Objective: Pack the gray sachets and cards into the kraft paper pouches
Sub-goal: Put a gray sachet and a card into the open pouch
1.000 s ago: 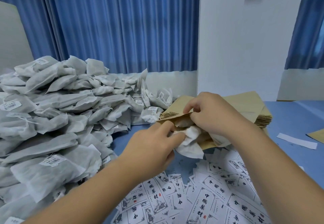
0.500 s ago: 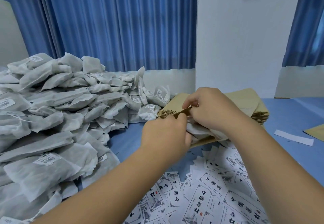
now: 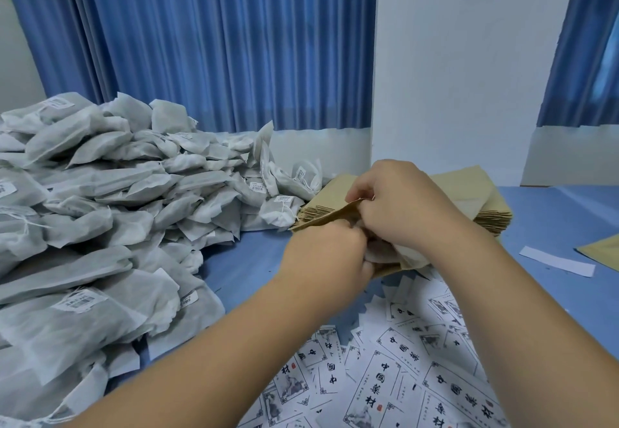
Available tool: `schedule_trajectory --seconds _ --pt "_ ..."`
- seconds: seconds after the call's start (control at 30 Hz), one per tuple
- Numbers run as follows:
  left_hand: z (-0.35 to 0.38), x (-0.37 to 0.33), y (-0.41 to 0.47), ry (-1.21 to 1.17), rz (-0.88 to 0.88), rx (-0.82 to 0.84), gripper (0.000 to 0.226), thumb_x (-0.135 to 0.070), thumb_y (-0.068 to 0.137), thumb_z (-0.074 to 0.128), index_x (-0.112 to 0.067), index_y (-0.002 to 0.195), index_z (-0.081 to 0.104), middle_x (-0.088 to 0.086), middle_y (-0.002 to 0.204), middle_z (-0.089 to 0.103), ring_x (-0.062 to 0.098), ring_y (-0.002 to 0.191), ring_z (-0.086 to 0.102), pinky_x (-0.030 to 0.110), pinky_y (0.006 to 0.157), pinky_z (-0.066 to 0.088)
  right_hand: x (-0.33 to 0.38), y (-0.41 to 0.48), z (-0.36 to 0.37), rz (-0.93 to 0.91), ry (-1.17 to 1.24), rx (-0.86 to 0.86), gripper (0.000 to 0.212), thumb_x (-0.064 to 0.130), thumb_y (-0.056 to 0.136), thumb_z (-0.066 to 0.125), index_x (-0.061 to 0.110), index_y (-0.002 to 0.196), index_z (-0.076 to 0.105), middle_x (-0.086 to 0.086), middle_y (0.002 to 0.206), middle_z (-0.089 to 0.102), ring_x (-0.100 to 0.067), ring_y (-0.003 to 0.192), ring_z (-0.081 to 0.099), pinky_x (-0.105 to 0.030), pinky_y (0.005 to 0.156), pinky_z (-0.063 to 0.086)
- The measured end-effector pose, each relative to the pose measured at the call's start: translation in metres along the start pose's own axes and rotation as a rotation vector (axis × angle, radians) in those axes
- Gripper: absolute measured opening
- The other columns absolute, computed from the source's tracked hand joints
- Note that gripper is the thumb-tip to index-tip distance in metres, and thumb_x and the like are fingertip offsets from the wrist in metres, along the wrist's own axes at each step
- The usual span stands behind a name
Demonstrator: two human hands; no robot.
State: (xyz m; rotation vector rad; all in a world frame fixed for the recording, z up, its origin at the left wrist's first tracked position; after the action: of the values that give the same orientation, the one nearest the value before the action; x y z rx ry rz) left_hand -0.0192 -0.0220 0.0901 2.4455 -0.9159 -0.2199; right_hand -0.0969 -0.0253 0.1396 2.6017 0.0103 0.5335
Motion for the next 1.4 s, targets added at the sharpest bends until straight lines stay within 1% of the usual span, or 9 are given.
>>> schedule_trajectory --seconds 0.2,0.37,0.53,0.7,0.83,0.93,1.07,1.23,1.4 --pt "0.005 -0.003 0.013 0.102 -0.094 0.068 0.026 -0.025 0.093 0.054 -0.021 0.074 0.038 -0.004 0.063 0.036 0.024 0.069 0.057 0.025 0.045 0.022 0.014 0.0 -0.004 -0.084 -0.019 -0.033 0.039 0.005 0.078 0.052 0.033 0.092 0.074 0.009 0.097 0.059 -0.019 0.095 0.058 -0.028 0.077 0.047" --pt "0.012 -0.005 0.025 0.025 -0.142 0.135 0.016 -0.02 0.096 0.047 -0.013 0.108 0.055 0.004 0.102 0.059 0.027 0.1 0.062 0.027 0.063 0.037 0.013 0.002 -0.006 -0.091 0.004 -0.058 0.037 0.006 0.08 0.053 0.033 0.094 0.074 0.005 0.105 0.064 -0.019 0.098 0.059 -0.031 0.083 0.049" --pt "0.007 -0.002 0.02 -0.352 -0.089 -0.105 0.034 -0.021 0.087 0.063 -0.012 0.119 0.055 0.009 0.114 0.046 0.03 0.097 0.053 0.042 0.083 0.047 -0.003 0.004 -0.02 -0.024 0.079 -0.174 0.03 0.012 0.081 0.057 0.033 0.094 0.074 0.006 0.104 0.067 -0.018 0.094 0.061 -0.037 0.085 0.052" --pt "-0.014 0.012 0.004 -0.578 -0.026 -0.404 0.024 0.004 0.079 0.06 -0.006 0.101 0.059 0.005 0.104 0.051 0.003 0.09 0.042 0.008 0.082 0.036 -0.014 0.005 -0.031 0.002 0.124 -0.227 0.029 0.012 0.08 0.058 0.034 0.09 0.074 0.007 0.101 0.067 -0.017 0.091 0.061 -0.036 0.084 0.051" --pt "-0.032 0.017 0.003 -0.354 0.053 -0.551 0.017 0.0 0.073 0.065 -0.006 0.088 0.07 0.008 0.098 0.06 0.028 0.092 0.055 0.043 0.076 0.047 -0.021 0.007 -0.029 0.003 0.124 -0.189 0.03 0.015 0.082 0.059 0.042 0.07 0.067 0.011 0.086 0.066 -0.015 0.082 0.06 -0.036 0.077 0.053" --pt "-0.045 0.02 0.007 -0.225 0.01 -0.607 0.032 -0.003 0.066 0.074 -0.009 0.097 0.07 0.012 0.104 0.057 0.035 0.094 0.054 0.047 0.081 0.045 -0.022 0.008 -0.027 -0.045 0.135 -0.193 0.028 0.014 0.082 0.06 0.038 0.075 0.072 0.011 0.081 0.065 -0.015 0.078 0.06 -0.037 0.074 0.054" --pt "-0.048 0.036 0.028 -0.137 -0.148 -0.418 0.056 -0.028 0.07 0.077 -0.025 0.121 0.055 0.002 0.116 0.051 0.026 0.104 0.05 0.035 0.084 0.032 -0.017 0.008 -0.029 -0.168 0.107 -0.219 0.029 0.008 0.084 0.059 0.029 0.092 0.077 0.012 0.087 0.062 -0.015 0.088 0.059 -0.036 0.081 0.05" --pt "-0.01 0.062 0.042 -0.253 -0.269 0.066 0.06 -0.057 0.073 0.069 -0.038 0.128 0.05 -0.005 0.123 0.051 0.019 0.112 0.053 0.035 0.094 0.044 -0.016 0.006 -0.027 -0.24 0.136 -0.216 0.025 0.006 0.083 0.063 0.025 0.088 0.078 0.012 0.083 0.063 -0.015 0.084 0.06 -0.037 0.077 0.049" --pt "0.016 0.067 0.037 -0.648 -0.243 0.142 0.041 -0.041 0.079 0.07 -0.039 0.119 0.064 -0.014 0.115 0.063 0.007 0.108 0.057 0.027 0.092 0.047 -0.015 0.007 -0.017 -0.234 0.106 -0.173 0.018 0.014 0.085 0.068 0.028 0.091 0.078 0.012 0.085 0.065 -0.012 0.085 0.06 -0.038 0.078 0.049"
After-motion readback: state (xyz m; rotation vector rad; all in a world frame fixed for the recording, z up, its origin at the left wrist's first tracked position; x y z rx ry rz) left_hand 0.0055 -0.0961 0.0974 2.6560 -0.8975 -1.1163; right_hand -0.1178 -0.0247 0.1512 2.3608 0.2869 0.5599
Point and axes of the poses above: each hand's wrist, its own y-axis towards the middle knuckle, its own z-axis out of the palm, x = y × z, the point moved 8 cm from there along y, towards the middle knuckle
